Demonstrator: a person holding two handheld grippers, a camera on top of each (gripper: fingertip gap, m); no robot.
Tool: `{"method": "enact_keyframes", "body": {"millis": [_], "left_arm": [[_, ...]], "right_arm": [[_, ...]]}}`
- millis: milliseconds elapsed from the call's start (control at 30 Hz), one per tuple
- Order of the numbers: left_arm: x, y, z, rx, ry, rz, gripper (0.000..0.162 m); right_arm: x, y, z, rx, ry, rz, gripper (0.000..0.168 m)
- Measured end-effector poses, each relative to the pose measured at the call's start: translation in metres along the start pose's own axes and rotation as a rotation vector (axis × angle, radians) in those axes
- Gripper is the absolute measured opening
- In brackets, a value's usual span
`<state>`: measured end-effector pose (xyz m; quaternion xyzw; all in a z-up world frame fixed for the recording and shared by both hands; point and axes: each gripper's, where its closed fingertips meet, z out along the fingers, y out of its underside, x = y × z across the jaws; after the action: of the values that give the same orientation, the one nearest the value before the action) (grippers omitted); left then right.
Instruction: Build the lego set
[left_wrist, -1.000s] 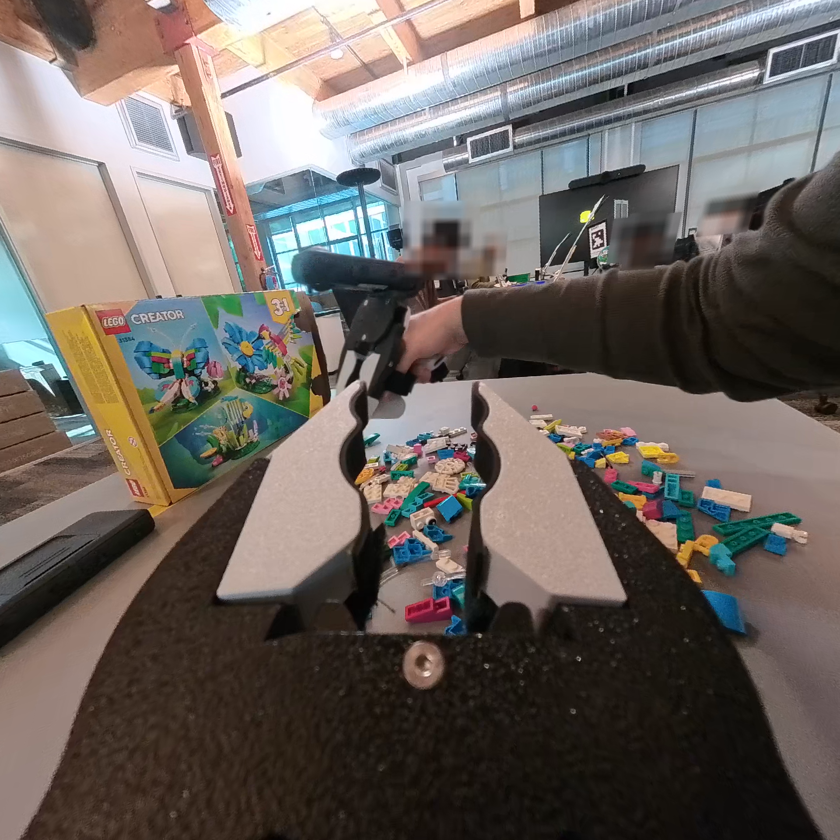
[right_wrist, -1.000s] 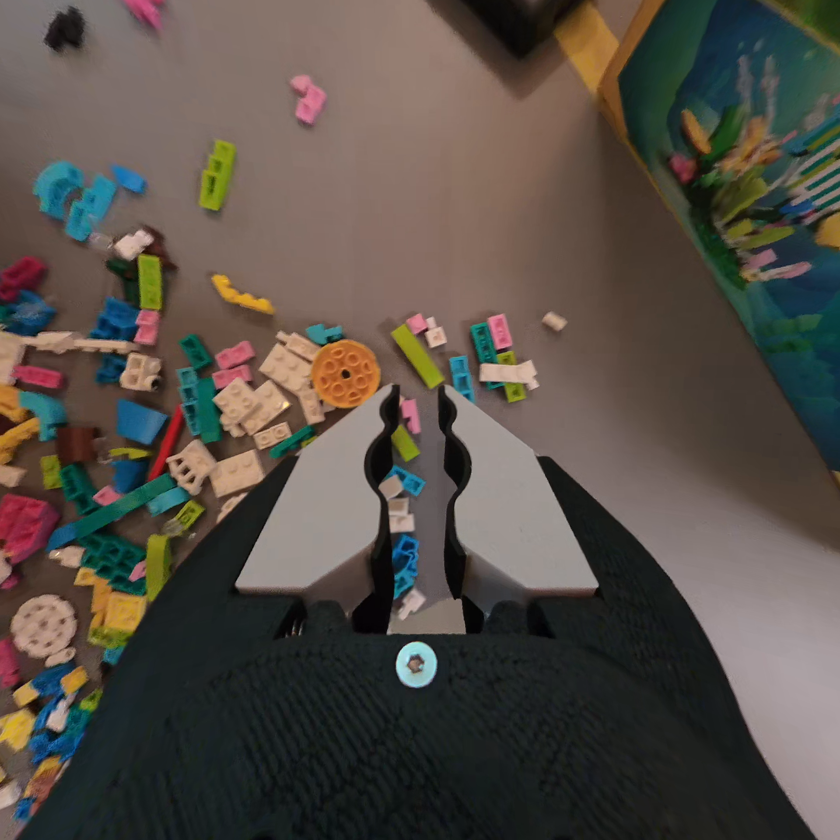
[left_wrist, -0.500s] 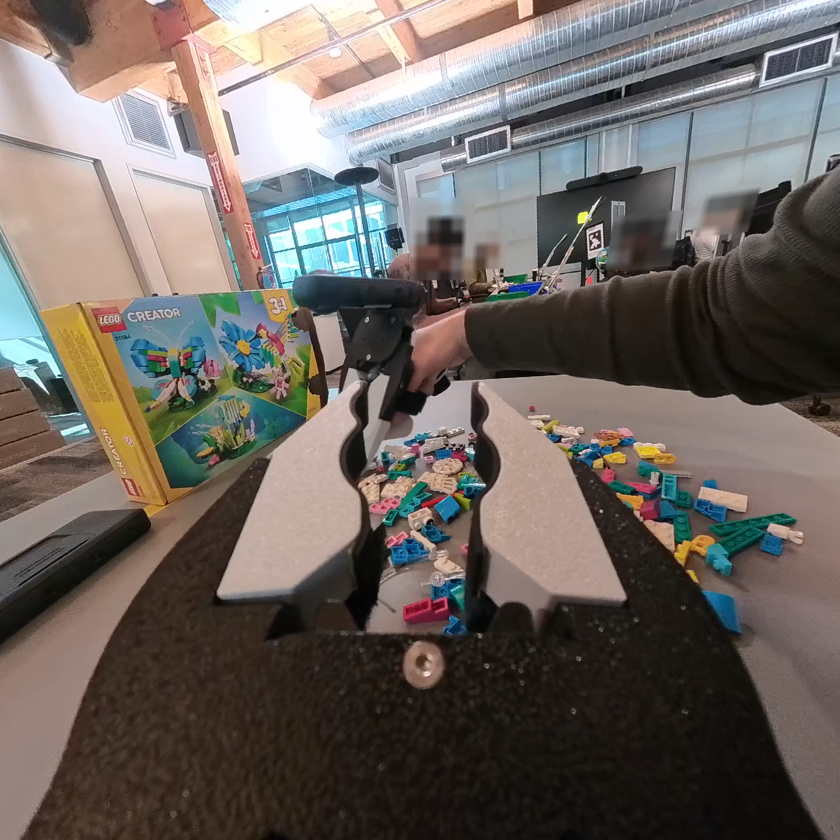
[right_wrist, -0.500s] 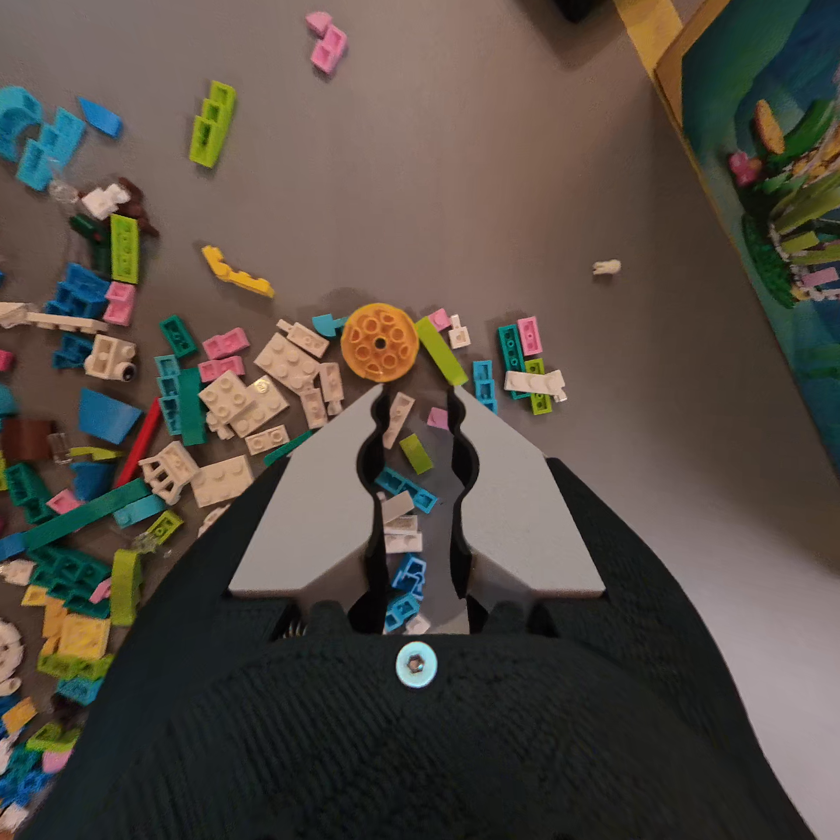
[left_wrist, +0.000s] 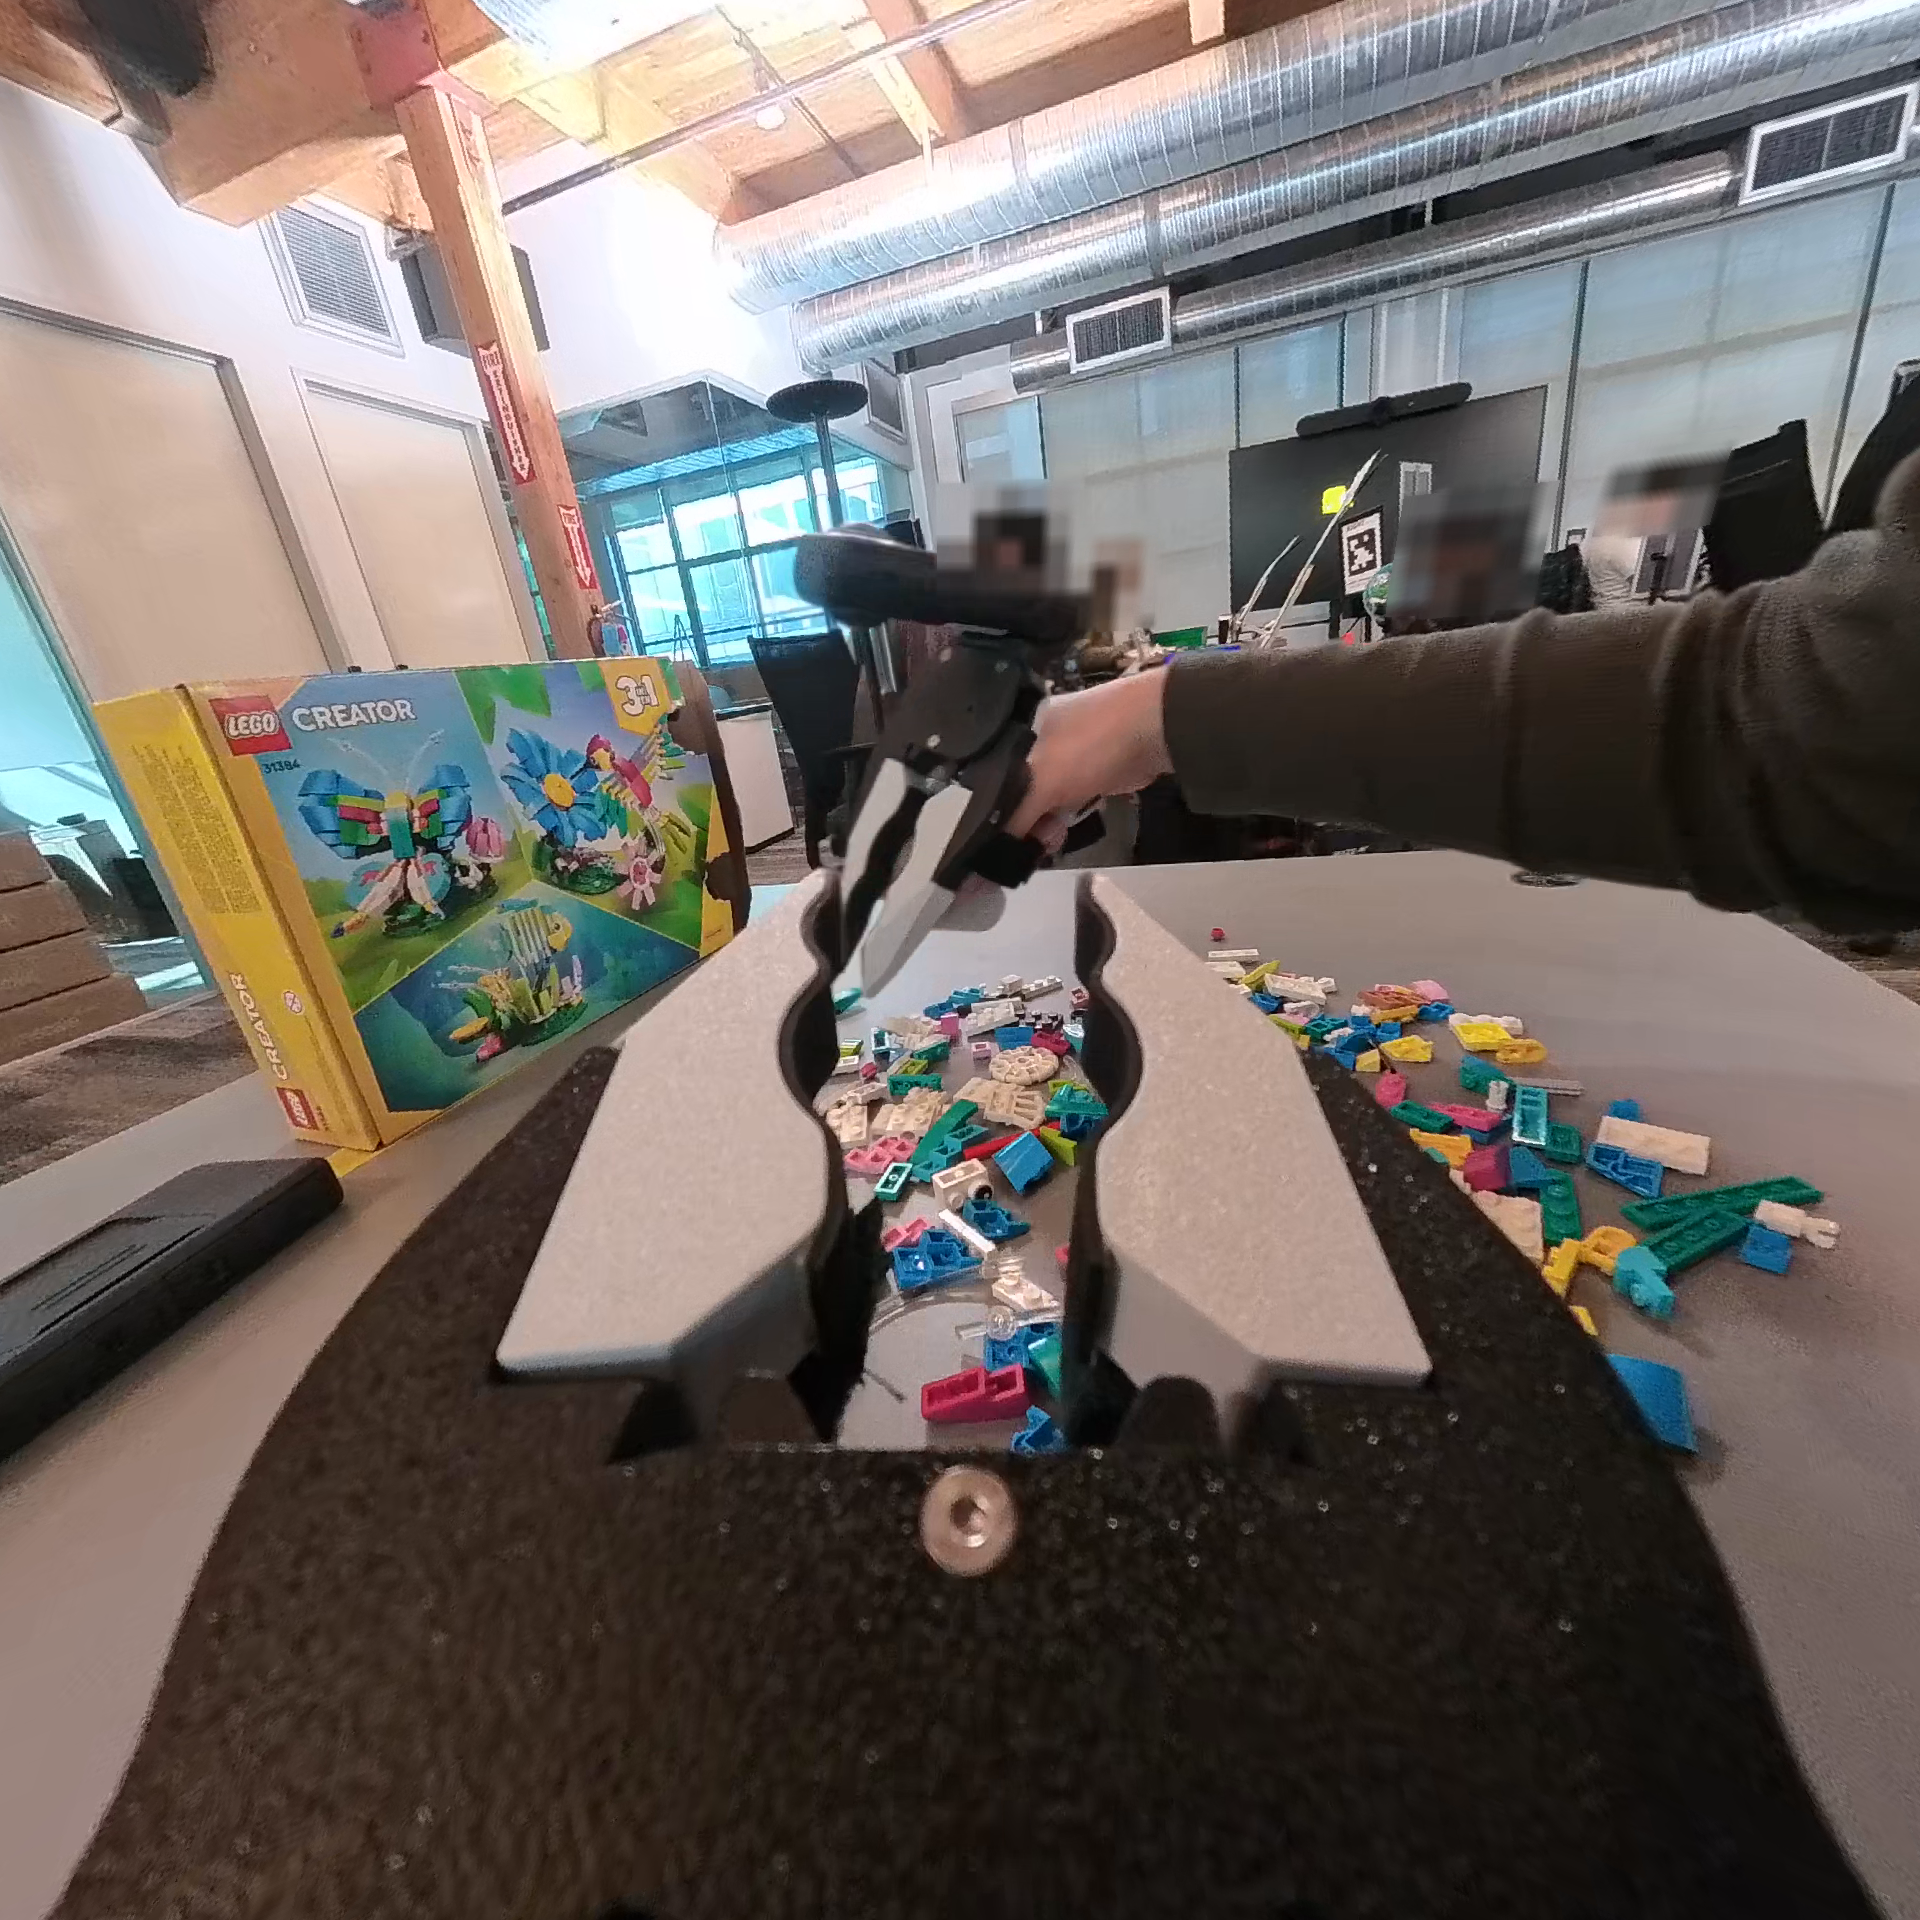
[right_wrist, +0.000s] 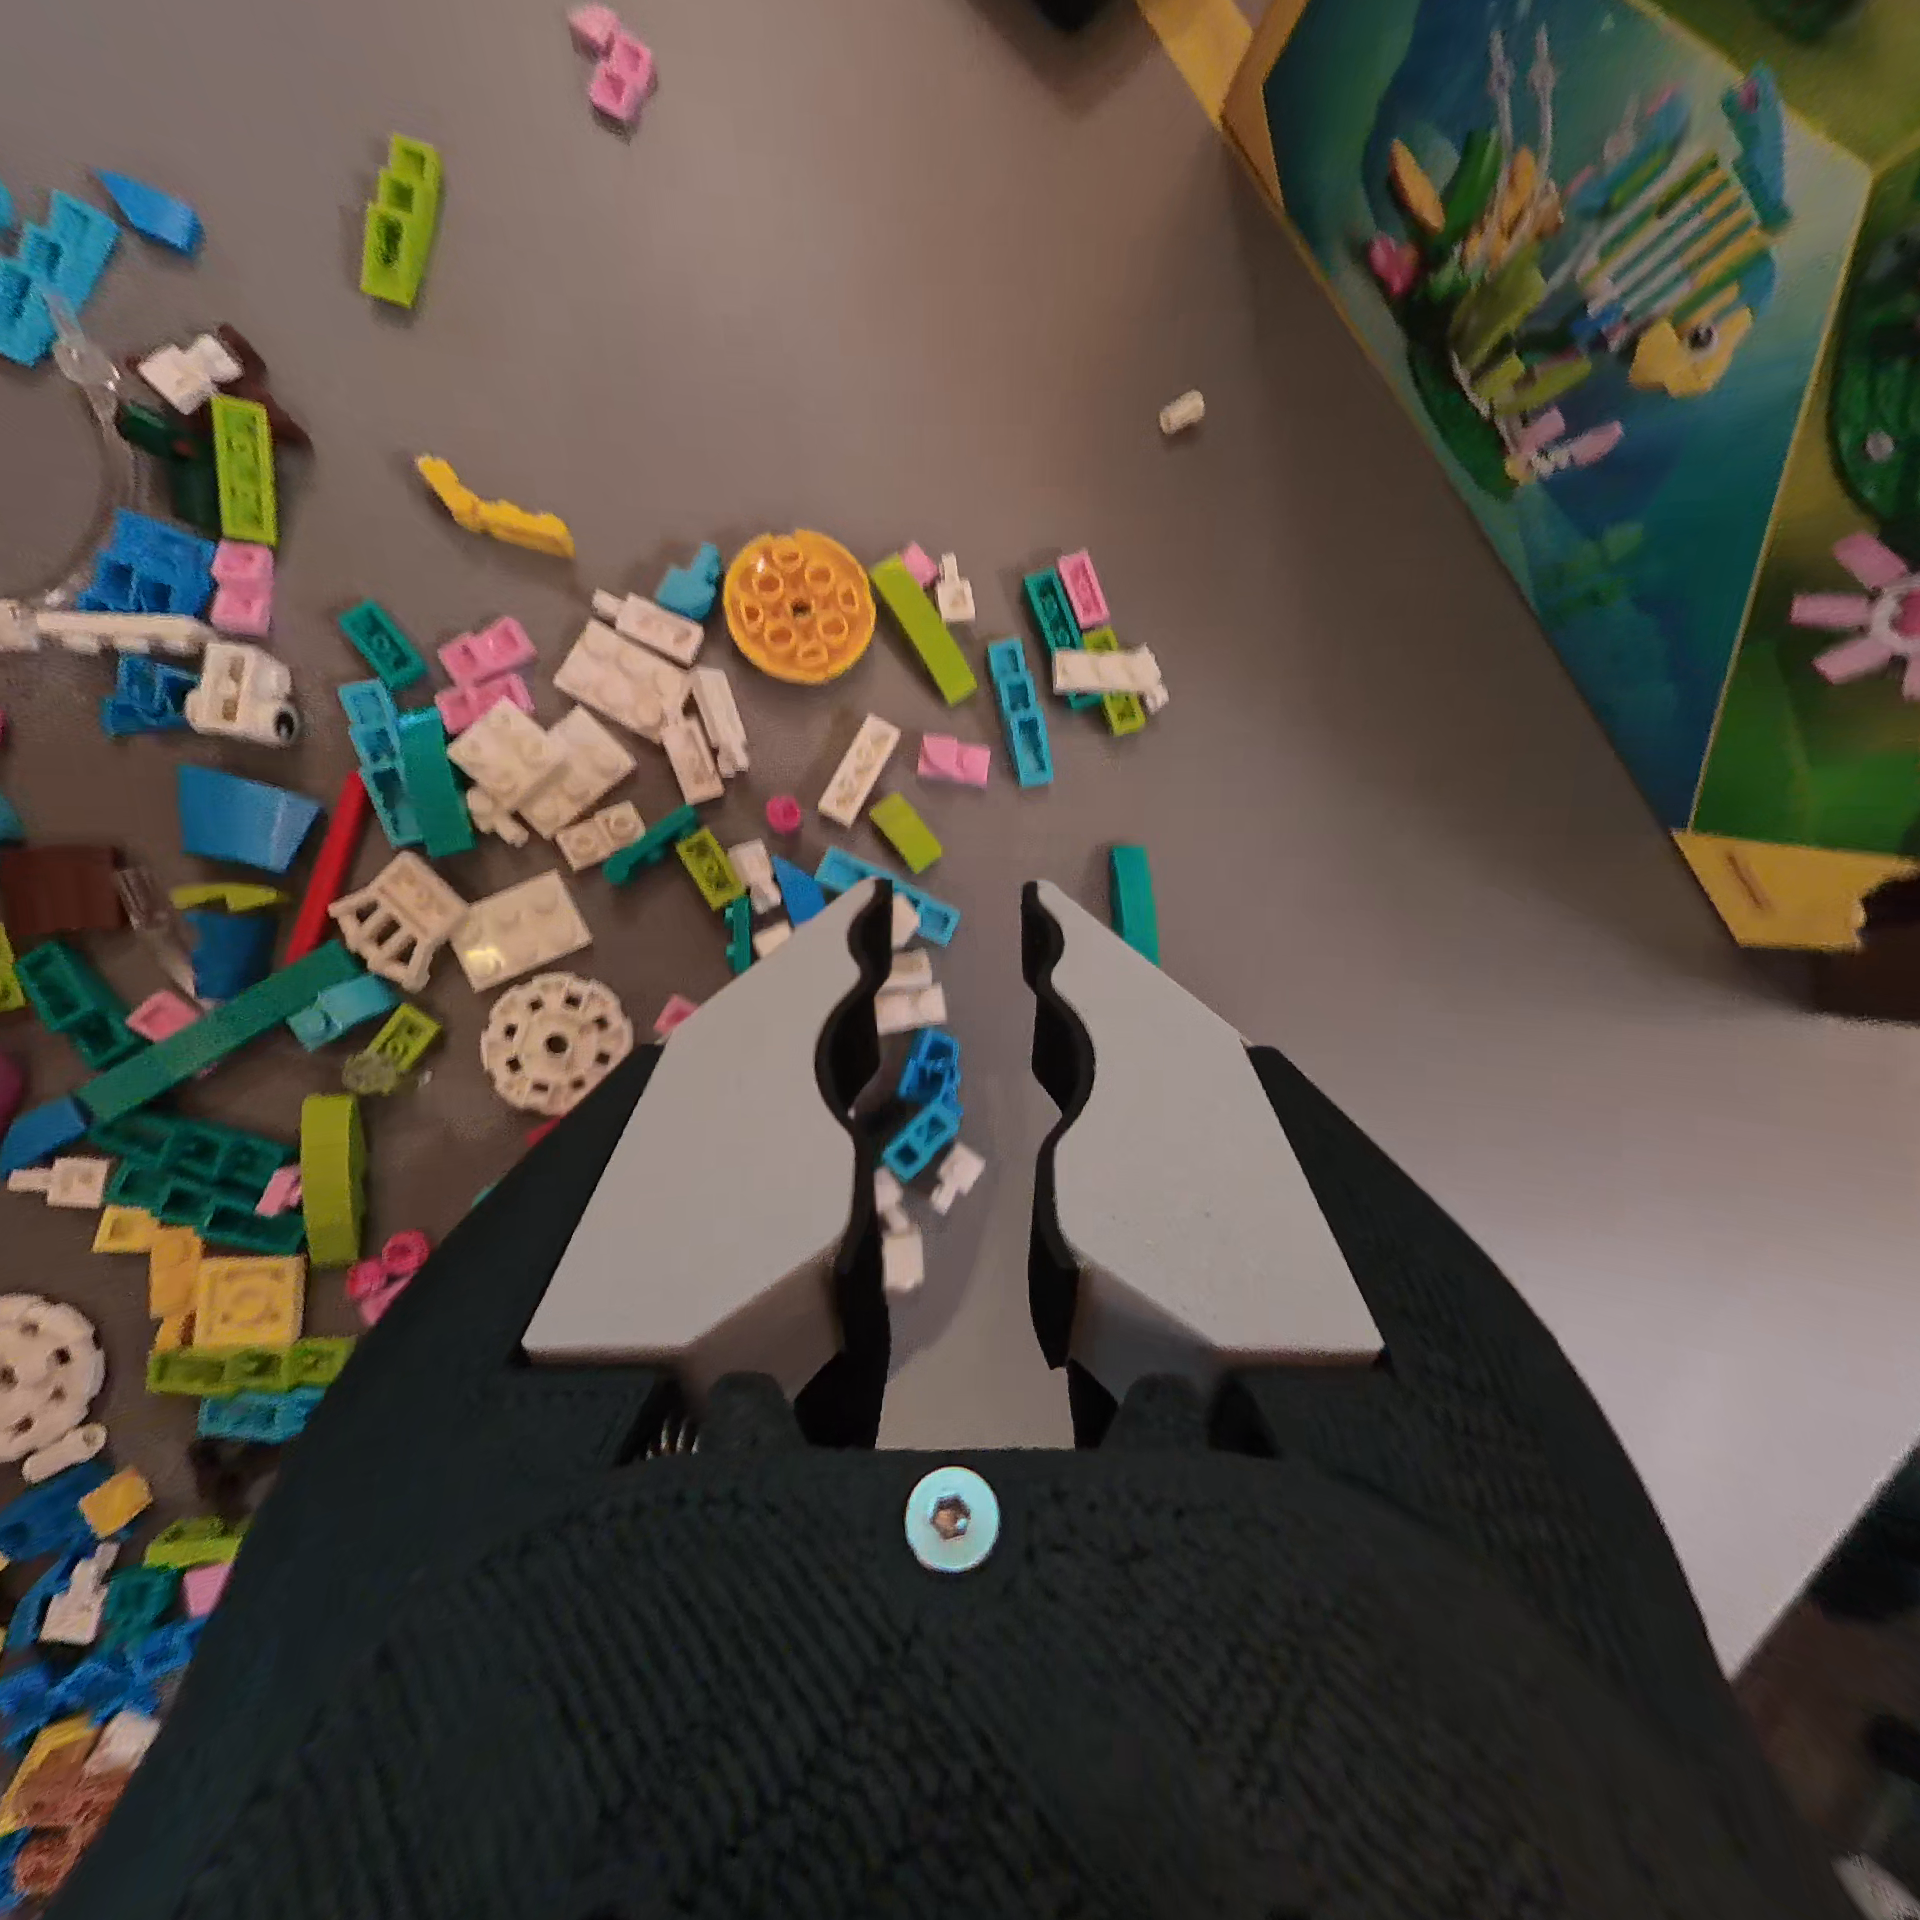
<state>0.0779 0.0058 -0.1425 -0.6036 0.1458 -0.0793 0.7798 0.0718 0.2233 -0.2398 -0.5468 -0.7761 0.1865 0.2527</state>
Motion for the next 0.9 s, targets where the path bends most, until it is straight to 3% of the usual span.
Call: {"method": "enact_keyframes", "body": {"millis": [333, 500, 700, 900], "left_arm": [[-0.001, 0.000, 0.000, 0.001, -0.001, -0.014, 0.042], [-0.002, -0.001, 0.000, 0.006, -0.006, -0.013, 0.041], [-0.002, 0.000, 0.000, 0.003, -0.004, -0.015, 0.041], [-0.002, 0.000, 0.001, 0.003, -0.003, -0.015, 0.042]], "right_arm": [[-0.010, 0.054, -0.031, 0.055, 0.086, 0.208, 0.026], [-0.017, 0.070, -0.032, 0.025, 0.074, 0.196, 0.022], [-0.011, 0.072, -0.024, 0.022, 0.066, 0.223, 0.017], [0.008, 0.066, -0.023, 0.039, 0.173, 0.218, 0.013]]}}
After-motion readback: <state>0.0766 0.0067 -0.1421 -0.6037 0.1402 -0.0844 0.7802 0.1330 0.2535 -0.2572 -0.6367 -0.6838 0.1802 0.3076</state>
